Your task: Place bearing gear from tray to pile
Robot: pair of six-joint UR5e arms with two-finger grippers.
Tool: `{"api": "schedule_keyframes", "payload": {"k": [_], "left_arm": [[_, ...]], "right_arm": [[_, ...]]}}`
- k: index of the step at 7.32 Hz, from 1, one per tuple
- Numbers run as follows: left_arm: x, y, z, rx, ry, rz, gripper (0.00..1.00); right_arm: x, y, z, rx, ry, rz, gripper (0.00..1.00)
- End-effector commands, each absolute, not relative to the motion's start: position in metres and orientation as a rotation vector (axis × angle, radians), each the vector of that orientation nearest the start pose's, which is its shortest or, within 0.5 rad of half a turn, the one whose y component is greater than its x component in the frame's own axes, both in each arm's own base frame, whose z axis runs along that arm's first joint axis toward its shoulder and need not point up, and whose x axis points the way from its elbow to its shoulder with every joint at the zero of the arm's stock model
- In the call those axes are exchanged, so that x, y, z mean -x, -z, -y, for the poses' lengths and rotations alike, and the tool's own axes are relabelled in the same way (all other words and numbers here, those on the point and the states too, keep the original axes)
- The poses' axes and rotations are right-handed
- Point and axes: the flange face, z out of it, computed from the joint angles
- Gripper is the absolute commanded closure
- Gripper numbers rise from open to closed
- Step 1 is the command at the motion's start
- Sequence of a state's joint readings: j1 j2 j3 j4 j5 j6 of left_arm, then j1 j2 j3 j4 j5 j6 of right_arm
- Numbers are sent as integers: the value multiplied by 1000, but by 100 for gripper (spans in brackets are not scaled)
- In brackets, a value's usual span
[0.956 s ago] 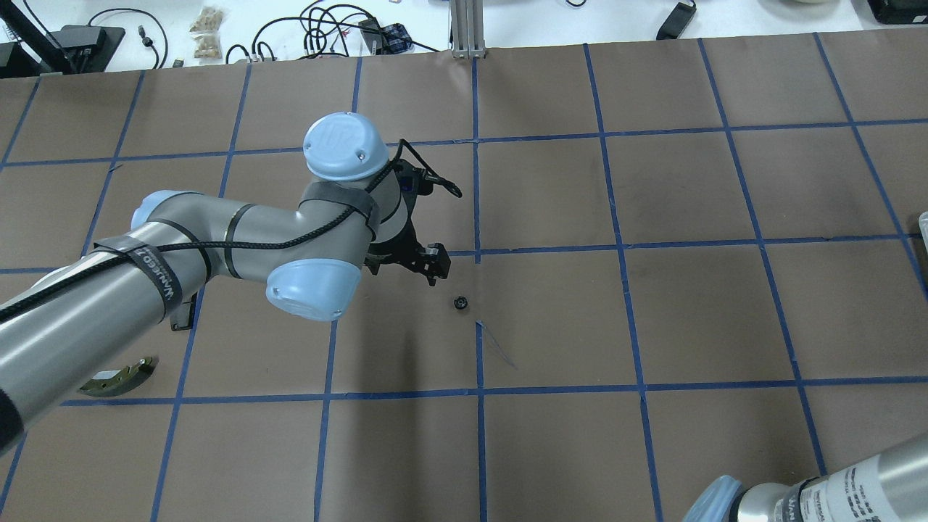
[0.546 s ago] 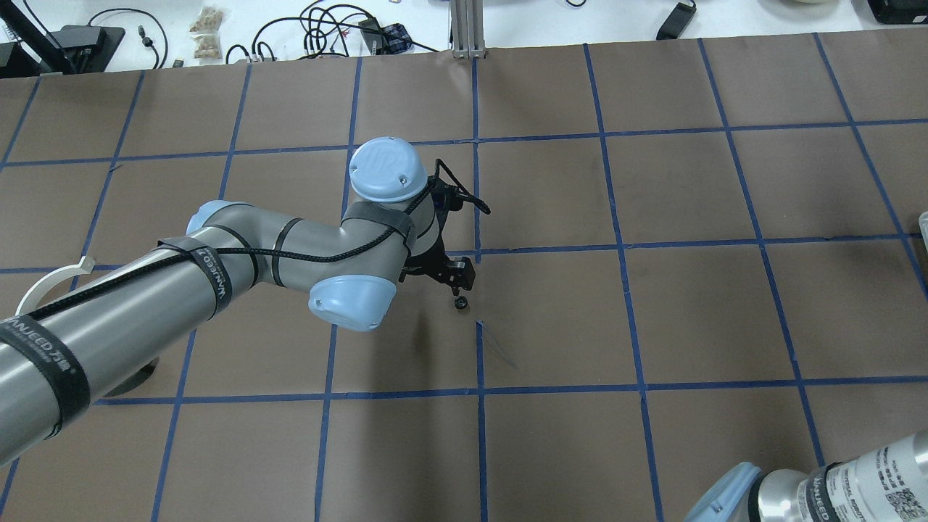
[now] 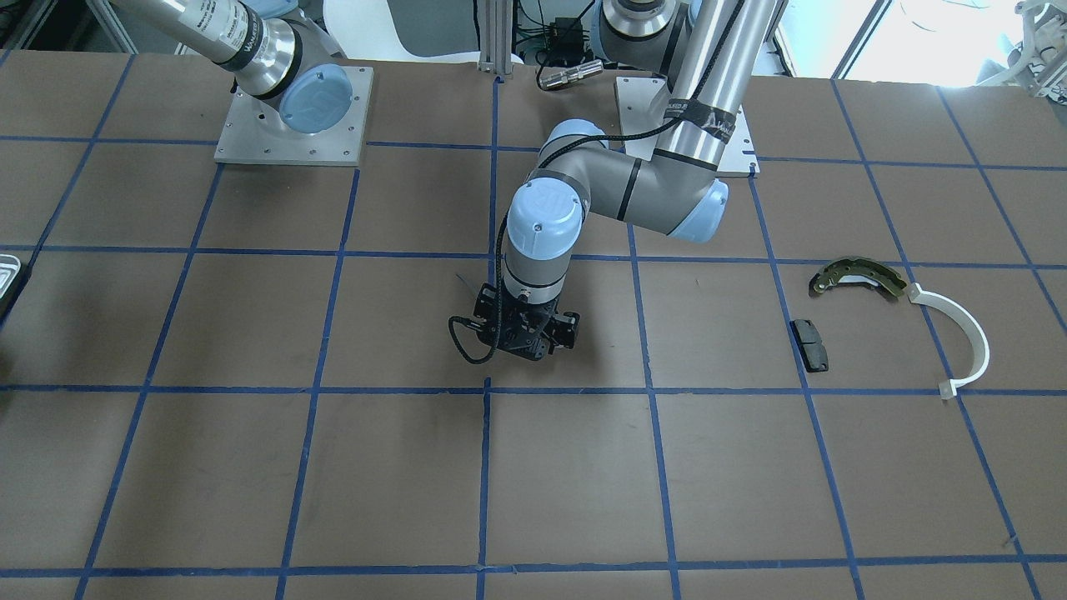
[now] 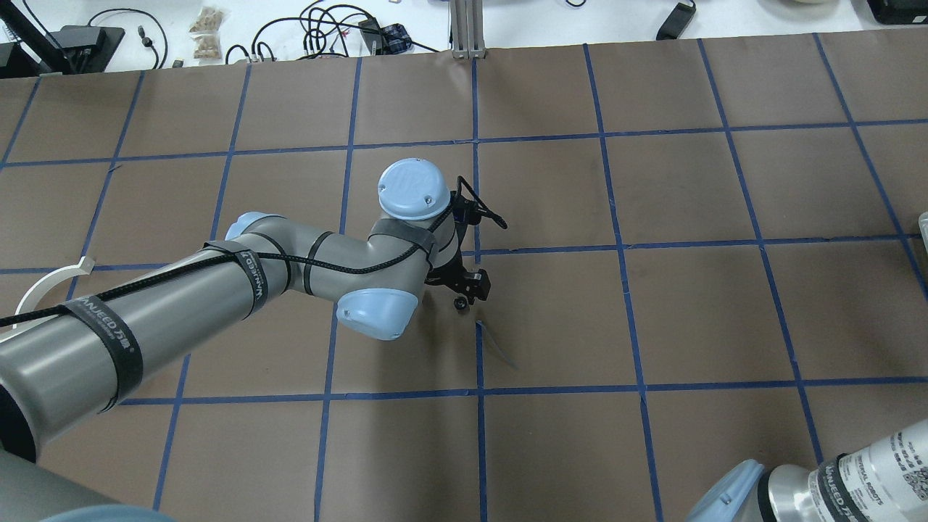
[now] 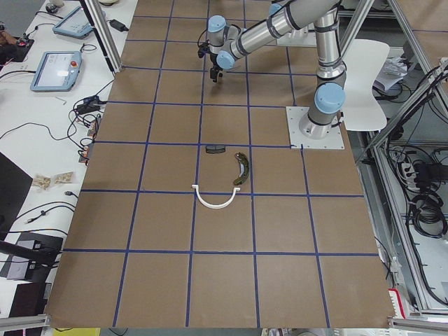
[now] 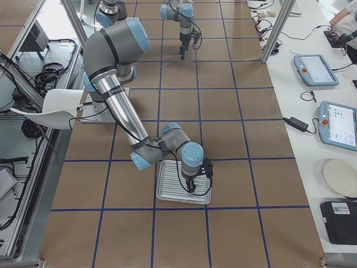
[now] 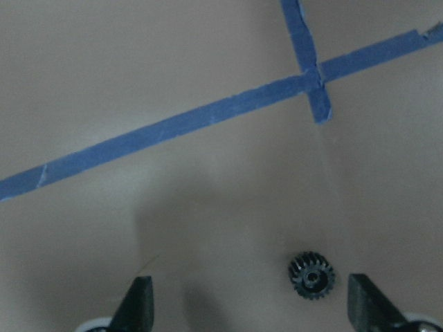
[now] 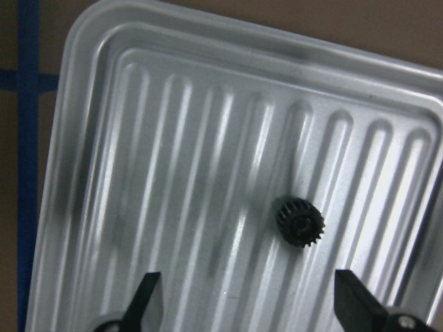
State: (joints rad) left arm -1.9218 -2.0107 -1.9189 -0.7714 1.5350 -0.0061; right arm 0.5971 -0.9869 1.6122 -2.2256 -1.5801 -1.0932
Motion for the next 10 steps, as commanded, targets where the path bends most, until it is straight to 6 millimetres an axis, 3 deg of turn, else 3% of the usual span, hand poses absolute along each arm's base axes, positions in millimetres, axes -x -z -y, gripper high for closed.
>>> {"api": "schedule_keyframes", "payload": {"k": [1, 3, 4, 5, 6, 8, 9, 10], "left_arm": [[325, -164, 476, -558, 9, -3131, 0], [325, -162, 473, -567, -5, -3126, 41], [326, -162, 472, -569, -7, -3124, 79], [326, -162, 472, -569, -14, -3123, 100], [326, -166, 473, -569, -2, -3123, 100], [319, -181, 478, -574, 17, -3119, 100], [313, -196, 489, -559, -32, -3112, 100], [299, -223, 514, -535, -95, -3099, 100]], "right_arm": [[471, -190, 481, 201, 39, -3192, 12], [474, -178, 484, 186, 43, -3190, 12], [473, -179, 487, 189, 73, -3193, 24], [474, -181, 489, 187, 84, -3193, 27], [474, -181, 489, 190, 86, -3194, 41], [472, -181, 493, 204, 145, -3174, 44], [472, -181, 493, 208, 145, -3174, 47], [473, -182, 493, 211, 146, -3175, 59]]}}
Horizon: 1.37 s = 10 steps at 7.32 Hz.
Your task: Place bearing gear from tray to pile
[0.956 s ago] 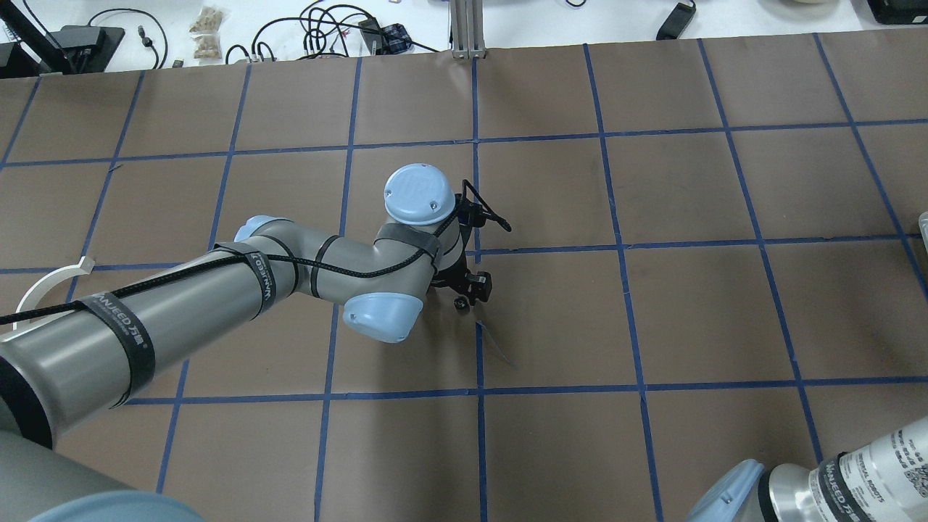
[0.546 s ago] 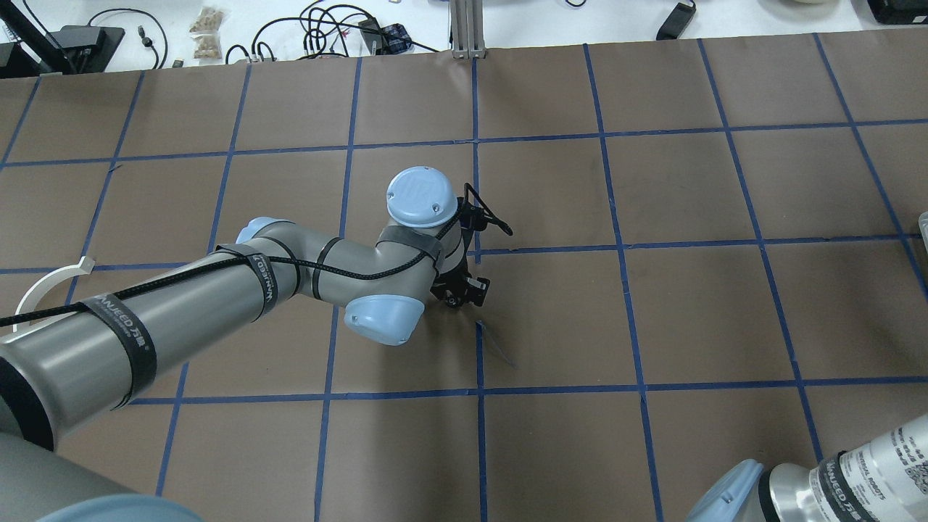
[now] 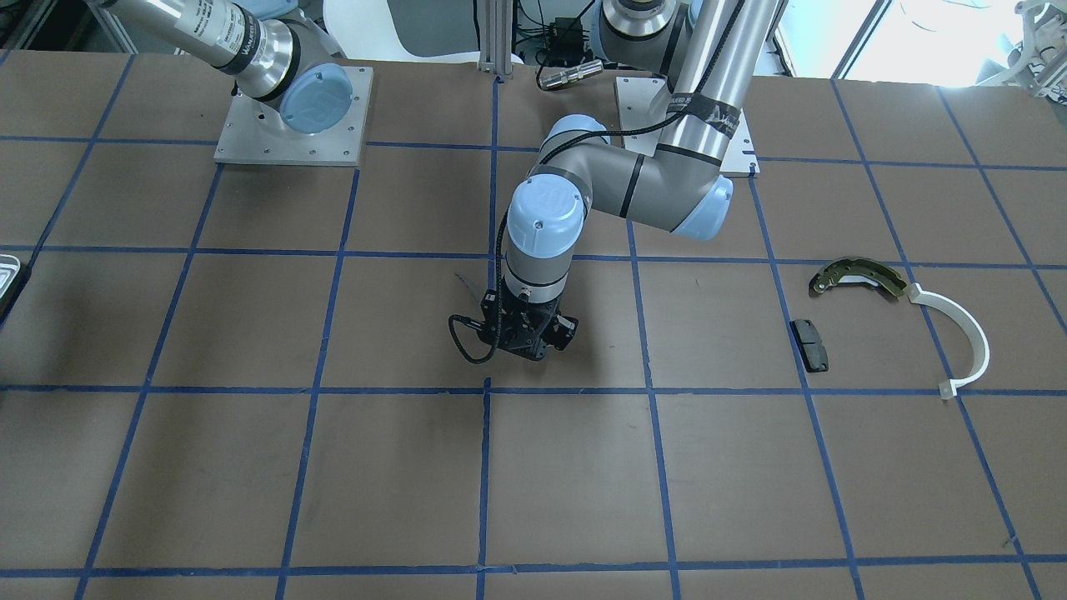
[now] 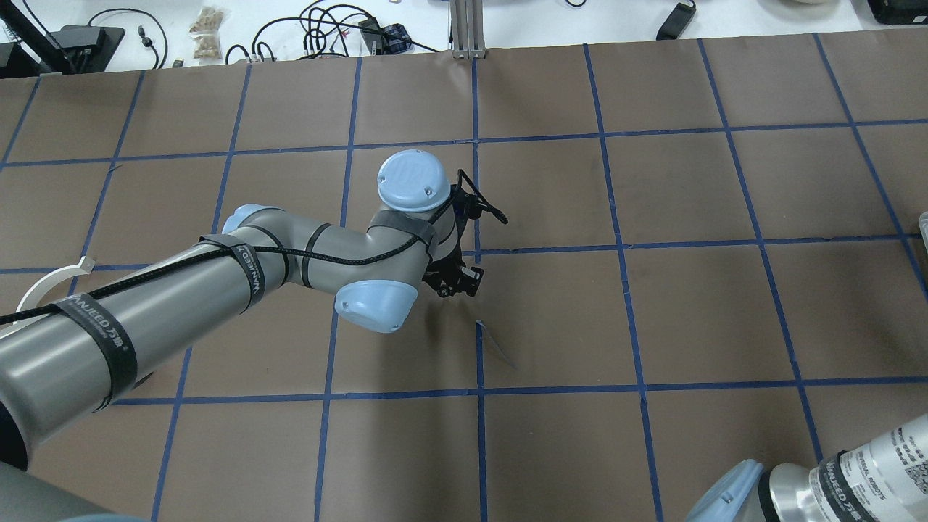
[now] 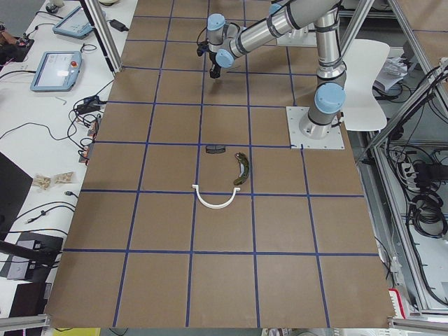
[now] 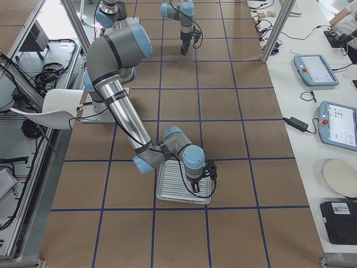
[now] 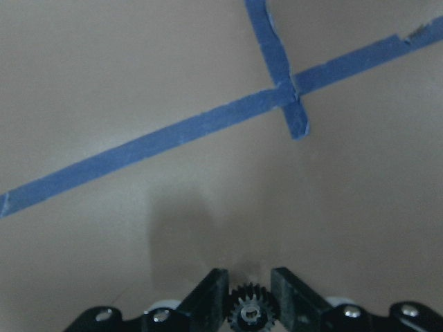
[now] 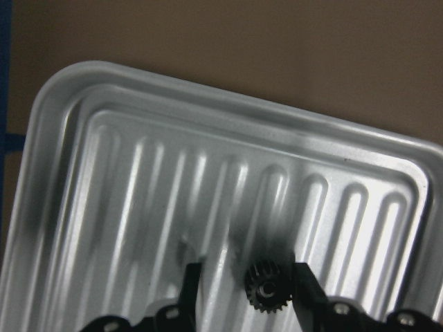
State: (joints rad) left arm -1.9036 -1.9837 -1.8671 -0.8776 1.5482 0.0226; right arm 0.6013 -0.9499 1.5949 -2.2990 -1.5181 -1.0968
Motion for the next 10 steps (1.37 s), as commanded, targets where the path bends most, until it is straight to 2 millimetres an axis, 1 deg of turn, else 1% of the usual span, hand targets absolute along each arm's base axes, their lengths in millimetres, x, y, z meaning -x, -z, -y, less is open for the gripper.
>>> {"api": "schedule_keyframes", "payload": {"k": [1, 2, 3, 4, 5, 6, 7, 8, 9, 10], "left_arm": [[264, -249, 545, -471, -131, -3081, 100], [210, -262, 573, -408, -144, -3094, 100], [144, -269, 595, -358, -147, -3097, 100], [83, -268, 602, -339, -166, -3070, 100], [20, -264, 605, -284, -196, -3077, 100], [-34, -265, 604, -237, -203, -3087, 100], [-85, -257, 599, -295, -231, -3074, 100], [-132, -246, 588, -273, -260, -3093, 100], [-168, -233, 571, -240, -293, -3116, 100], [-194, -218, 552, -235, -311, -3134, 100]], "right_arm": [[472, -181, 493, 206, 146, -3172, 74], [473, -184, 493, 209, 150, -3175, 86], [473, -185, 492, 206, 147, -3178, 91], [473, -190, 492, 194, 136, -3191, 99], [470, -200, 492, 192, 134, -3194, 100], [460, -224, 498, 217, 177, -3211, 100], [415, -259, 522, 319, 205, -3209, 100], [356, -286, 549, 367, 228, -3202, 100], [285, -291, 568, 387, 217, -3170, 100], [211, -292, 580, 370, 211, -3147, 100]]}}
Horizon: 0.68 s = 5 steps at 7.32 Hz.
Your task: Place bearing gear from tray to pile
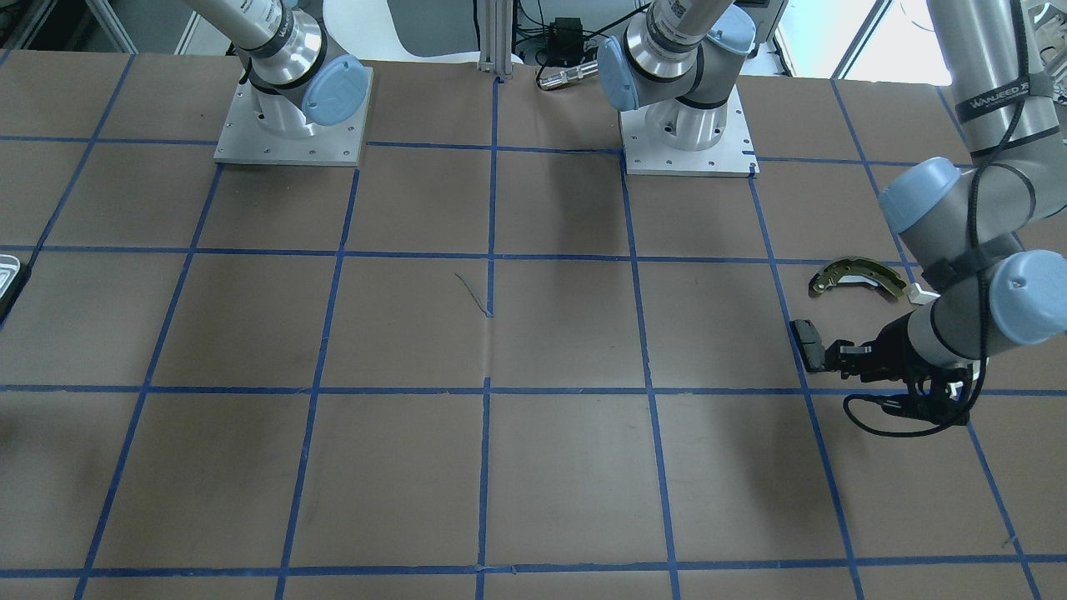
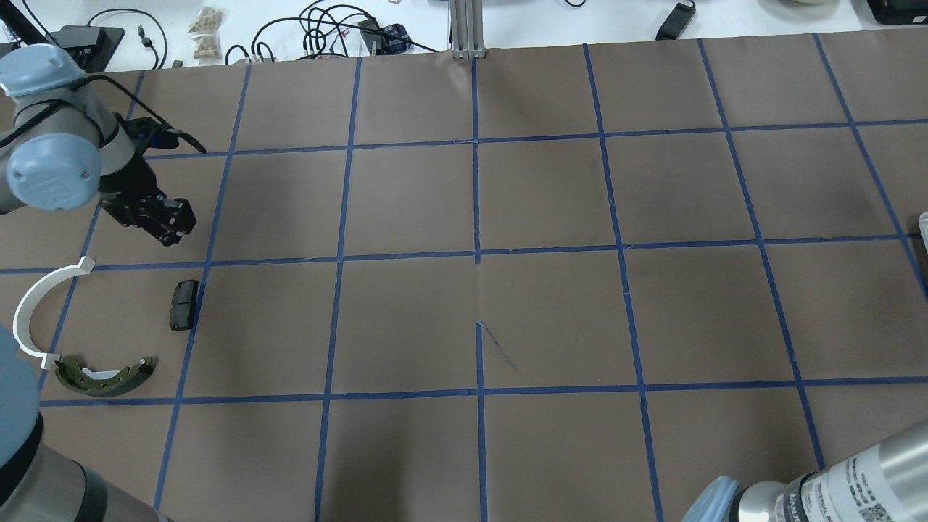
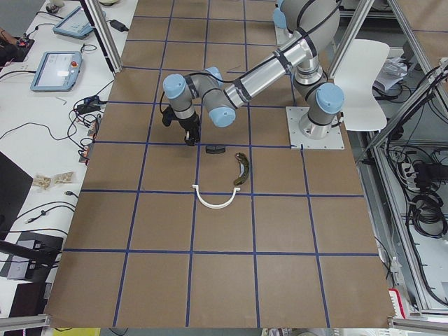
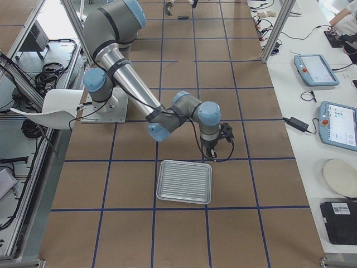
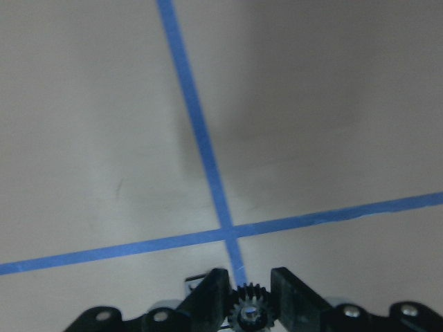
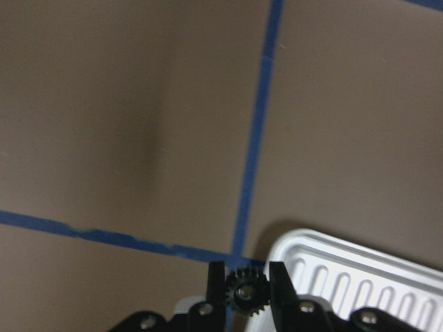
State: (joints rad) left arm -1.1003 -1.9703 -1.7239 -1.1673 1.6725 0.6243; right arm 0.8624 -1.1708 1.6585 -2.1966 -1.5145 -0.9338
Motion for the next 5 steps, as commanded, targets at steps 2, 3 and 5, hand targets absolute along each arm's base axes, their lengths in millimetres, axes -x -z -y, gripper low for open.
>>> {"api": "schedule_keyframes", "payload": {"k": [2, 3, 5], "left_arm": [[-199, -196, 534, -243, -316, -3139, 100], [-201, -185, 526, -224, -291, -3134, 100], [-206, -169, 504, -190, -278, -3133, 100]], "right_arm": [[70, -284, 563, 250, 144, -3110, 100], [6, -297, 550, 253, 166, -3122, 100], [-109, -303, 514, 135, 154, -3142, 100]]}}
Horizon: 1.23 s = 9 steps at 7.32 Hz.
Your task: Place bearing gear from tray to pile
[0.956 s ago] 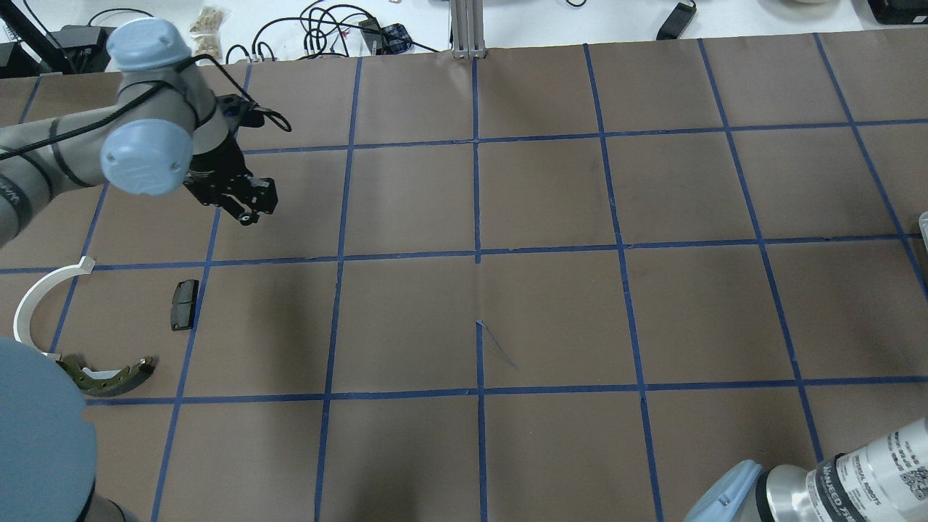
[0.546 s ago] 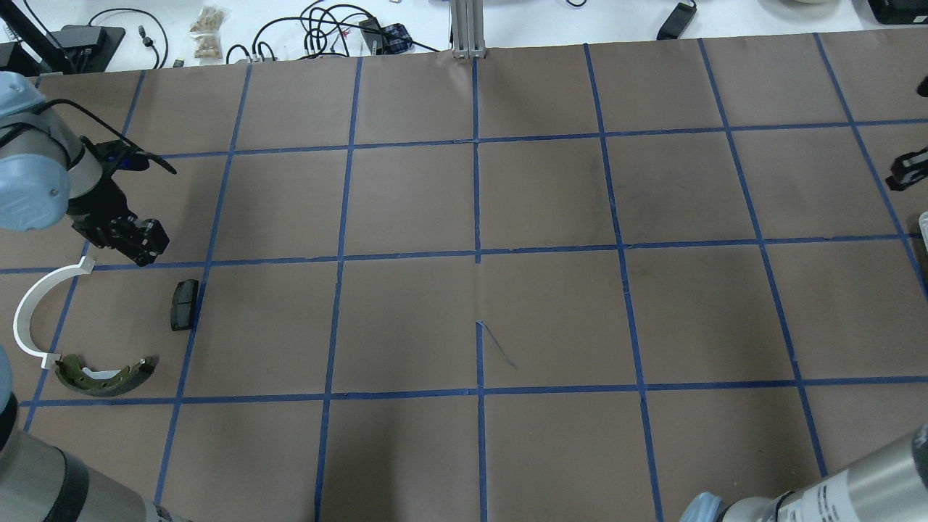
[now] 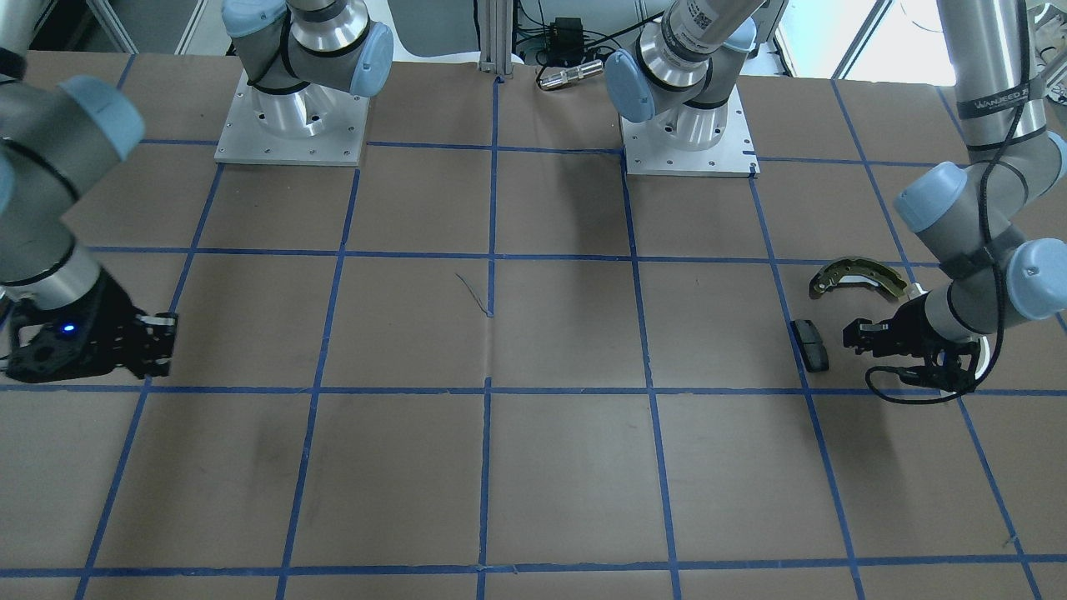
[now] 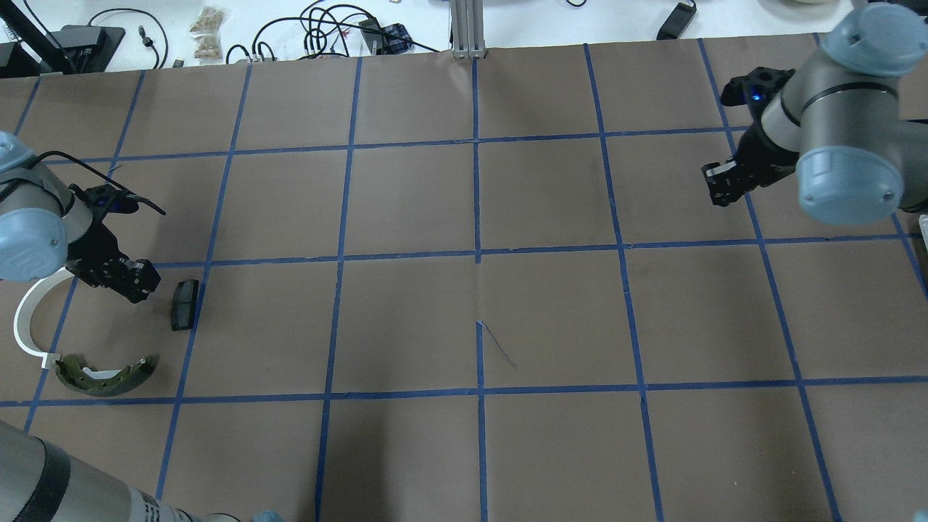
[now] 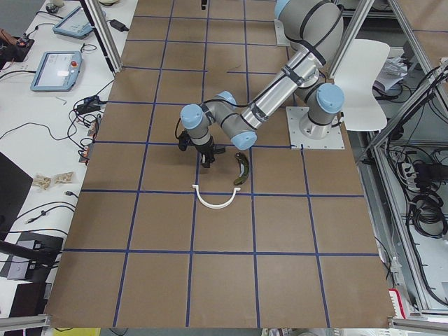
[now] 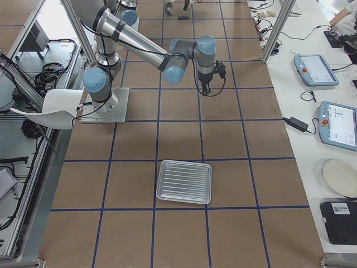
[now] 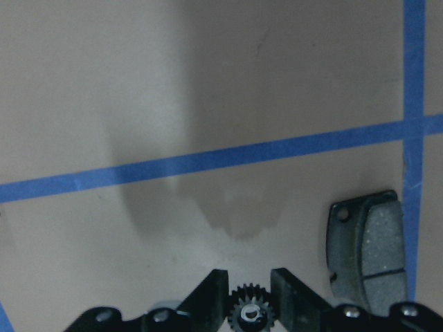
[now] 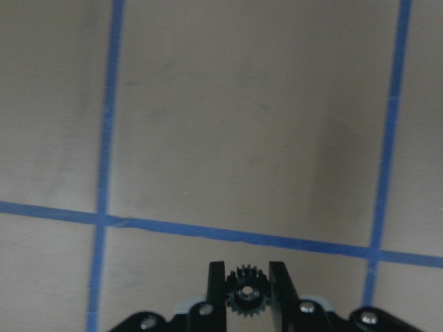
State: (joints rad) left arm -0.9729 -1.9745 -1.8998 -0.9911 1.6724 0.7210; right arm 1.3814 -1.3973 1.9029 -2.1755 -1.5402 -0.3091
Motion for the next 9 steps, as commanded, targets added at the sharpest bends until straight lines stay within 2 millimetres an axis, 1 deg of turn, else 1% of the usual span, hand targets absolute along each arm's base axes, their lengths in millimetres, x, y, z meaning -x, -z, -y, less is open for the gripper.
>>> {"api": "schedule_keyframes", "payload": {"k": [1, 2, 3, 4, 5, 6, 7, 8, 9], "left_arm": [[-206, -168, 503, -243, -281, -3132, 100], [-206, -169, 503, -243, -279, -3131, 100], [-205, -174, 501, -243, -285, -3131, 100], [-203, -171, 499, -247, -294, -3135, 95], [-201, -171, 499, -251, -294, -3135, 46], [-201, -172, 499, -251, -292, -3134, 23], [-201, -173, 499, -249, -292, -3134, 15], [-201, -183, 504, -256, -267, -3122, 11], [-196, -198, 510, -269, -237, -3109, 9]], "right_arm": [[-166, -291, 497, 33, 128, -3121, 100], [-234, -284, 471, 29, 106, -3112, 100], [-290, -281, 457, 72, 170, -3084, 100], [-330, -257, 454, 41, 169, -3056, 100], [-362, -227, 457, 9, 194, -3038, 100], [-389, -201, 455, 2, 209, -3024, 100], [-396, -197, 457, 5, 223, -3016, 98], [-395, -194, 457, -25, 219, -3017, 17], [-394, -194, 458, -5, 211, -3023, 0]]}}
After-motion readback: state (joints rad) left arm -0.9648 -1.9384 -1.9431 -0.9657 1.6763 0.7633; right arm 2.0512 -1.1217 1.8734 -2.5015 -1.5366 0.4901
